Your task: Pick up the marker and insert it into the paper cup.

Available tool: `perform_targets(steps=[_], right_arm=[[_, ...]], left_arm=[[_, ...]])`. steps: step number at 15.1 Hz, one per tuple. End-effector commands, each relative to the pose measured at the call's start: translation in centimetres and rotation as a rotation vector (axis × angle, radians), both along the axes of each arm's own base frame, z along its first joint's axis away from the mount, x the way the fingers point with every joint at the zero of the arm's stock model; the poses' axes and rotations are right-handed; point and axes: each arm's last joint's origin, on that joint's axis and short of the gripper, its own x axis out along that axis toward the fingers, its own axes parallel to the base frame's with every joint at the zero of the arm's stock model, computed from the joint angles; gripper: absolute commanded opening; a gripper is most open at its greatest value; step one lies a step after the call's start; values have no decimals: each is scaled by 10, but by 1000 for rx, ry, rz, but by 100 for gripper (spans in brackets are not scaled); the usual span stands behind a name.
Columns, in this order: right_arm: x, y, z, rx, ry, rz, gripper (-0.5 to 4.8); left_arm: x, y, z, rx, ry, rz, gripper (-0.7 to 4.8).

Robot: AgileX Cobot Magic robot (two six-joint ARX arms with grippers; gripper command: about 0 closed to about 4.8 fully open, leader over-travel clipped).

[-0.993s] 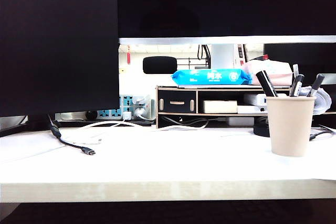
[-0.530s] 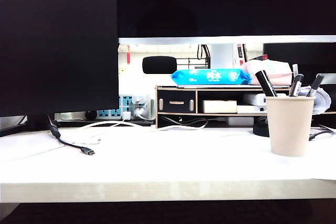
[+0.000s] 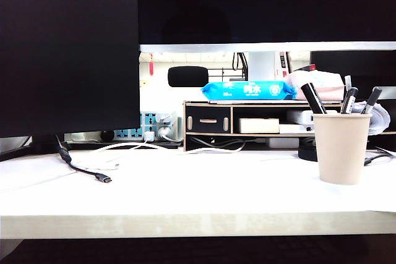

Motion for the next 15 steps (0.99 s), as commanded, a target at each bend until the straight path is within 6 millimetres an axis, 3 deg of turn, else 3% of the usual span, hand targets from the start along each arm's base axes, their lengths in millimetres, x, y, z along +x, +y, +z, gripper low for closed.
perform_targets(steps=[1,7,15], right_arm=[[0,0,3,4,-20,0,-6],[0,0,3,4,-21,0,-6],[0,0,3,4,-21,0,-6]], left_arm=[[0,0,2,-7,-7,3,-5],[4,5,5,128,-116,82,-5],[18,39,20,103,-272,486,-5]])
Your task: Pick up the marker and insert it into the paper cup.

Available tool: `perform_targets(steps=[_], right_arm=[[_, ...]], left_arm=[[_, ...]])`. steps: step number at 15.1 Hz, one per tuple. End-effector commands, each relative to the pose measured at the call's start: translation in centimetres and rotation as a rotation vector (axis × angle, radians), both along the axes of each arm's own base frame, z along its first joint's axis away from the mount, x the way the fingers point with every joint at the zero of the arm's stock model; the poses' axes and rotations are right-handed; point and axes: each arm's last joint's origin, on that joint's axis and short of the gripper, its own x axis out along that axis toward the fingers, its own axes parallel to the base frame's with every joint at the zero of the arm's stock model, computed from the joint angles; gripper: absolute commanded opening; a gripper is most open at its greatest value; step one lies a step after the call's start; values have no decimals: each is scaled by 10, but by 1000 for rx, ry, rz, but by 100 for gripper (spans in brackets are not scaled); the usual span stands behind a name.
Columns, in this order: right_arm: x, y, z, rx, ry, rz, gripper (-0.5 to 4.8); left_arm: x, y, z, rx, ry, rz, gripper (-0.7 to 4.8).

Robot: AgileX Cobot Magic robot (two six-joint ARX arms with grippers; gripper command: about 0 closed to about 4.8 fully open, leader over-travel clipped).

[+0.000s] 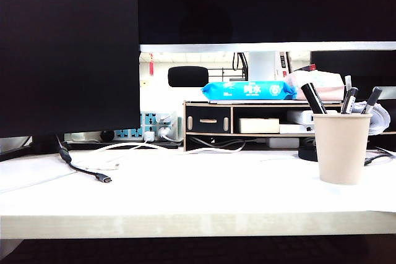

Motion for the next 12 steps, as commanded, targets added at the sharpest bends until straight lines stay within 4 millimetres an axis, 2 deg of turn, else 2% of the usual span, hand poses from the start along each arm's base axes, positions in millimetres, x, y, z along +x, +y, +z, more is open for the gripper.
perform_targets(steps=[1,7,12], right_arm=[[0,0,3,4,-21,0,-6],[0,0,3,4,-21,0,-6],[0,0,3,4,-21,0,-6]], left_arm=[[3,9,4,-12,-78,77,-5],[8,21,-14,34,-76,103,-5],[8,21,-15,33,-73,97,-5]])
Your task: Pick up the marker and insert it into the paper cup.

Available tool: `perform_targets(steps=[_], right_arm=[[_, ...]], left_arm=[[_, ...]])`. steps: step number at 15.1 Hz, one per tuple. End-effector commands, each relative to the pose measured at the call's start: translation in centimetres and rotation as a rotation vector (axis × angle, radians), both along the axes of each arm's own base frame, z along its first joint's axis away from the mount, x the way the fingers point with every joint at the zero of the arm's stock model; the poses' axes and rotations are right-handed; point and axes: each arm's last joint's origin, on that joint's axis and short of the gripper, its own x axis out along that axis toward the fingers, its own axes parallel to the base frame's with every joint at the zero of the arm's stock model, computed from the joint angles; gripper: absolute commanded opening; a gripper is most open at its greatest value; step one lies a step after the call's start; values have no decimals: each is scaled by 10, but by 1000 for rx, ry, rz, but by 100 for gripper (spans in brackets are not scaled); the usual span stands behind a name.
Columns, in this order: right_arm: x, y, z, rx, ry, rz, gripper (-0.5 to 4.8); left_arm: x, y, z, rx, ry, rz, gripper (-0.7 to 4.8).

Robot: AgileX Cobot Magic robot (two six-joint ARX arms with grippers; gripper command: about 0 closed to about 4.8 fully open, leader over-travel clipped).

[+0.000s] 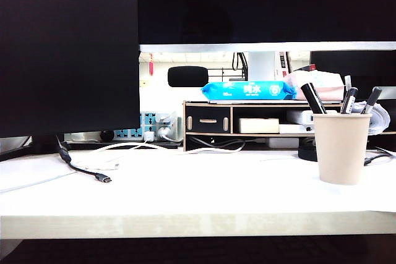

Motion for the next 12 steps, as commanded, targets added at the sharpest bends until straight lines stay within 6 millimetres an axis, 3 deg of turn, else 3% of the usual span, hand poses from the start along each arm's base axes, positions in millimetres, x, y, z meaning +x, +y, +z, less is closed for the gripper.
perform_targets(steps=[1,12], right_arm=[[0,0,3,4,-20,0,-6],[0,0,3,4,-20,0,-6]], left_arm=[[0,0,2,5,-17,-6,-5],[0,0,2,22,-14,-8,-5]])
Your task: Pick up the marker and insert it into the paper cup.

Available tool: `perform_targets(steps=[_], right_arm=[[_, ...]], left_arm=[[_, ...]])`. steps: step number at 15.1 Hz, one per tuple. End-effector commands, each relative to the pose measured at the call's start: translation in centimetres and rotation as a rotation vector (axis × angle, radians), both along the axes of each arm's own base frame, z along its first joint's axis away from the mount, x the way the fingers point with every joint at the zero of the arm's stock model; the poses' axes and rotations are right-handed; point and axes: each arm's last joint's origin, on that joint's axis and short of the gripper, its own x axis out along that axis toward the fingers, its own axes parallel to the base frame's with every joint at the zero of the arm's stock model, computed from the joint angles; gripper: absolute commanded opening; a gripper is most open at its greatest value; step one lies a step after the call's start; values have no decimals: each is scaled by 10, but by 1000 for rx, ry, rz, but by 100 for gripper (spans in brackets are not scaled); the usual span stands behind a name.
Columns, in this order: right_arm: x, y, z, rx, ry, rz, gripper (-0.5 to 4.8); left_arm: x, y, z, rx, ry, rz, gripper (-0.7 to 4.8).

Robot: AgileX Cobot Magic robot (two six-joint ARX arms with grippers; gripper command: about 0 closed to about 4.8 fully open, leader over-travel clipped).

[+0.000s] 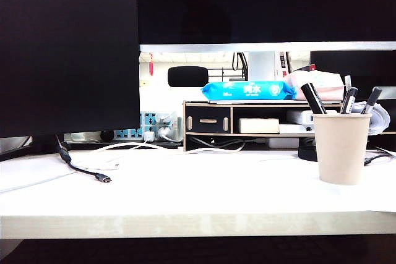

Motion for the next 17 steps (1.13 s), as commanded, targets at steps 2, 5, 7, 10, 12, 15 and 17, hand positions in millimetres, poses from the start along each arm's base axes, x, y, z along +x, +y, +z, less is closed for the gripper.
perform_targets(steps=[2,5,7,10,12,15,17], right_arm=[[0,0,3,4,-20,0,-6],[0,0,3,4,-20,0,-6],[0,0,3,4,-20,0,-6],[0,0,3,4,-20,0,-6],[0,0,3,4,-20,0,-6],[0,0,3,4,-20,0,-6],[0,0,3,4,-20,0,-6]], left_arm=[[0,0,2,-1,-22,-4,-5],[0,0,2,0,-21,-10,-5],[0,-2,2,0,-21,-50,-5],[0,-1,2,0,-21,-49,-5],[0,-1,2,0,-18,-49,-5],[0,-1,1,-1,-12,-49,-5],[0,-1,1,-1,-12,-49,-5]])
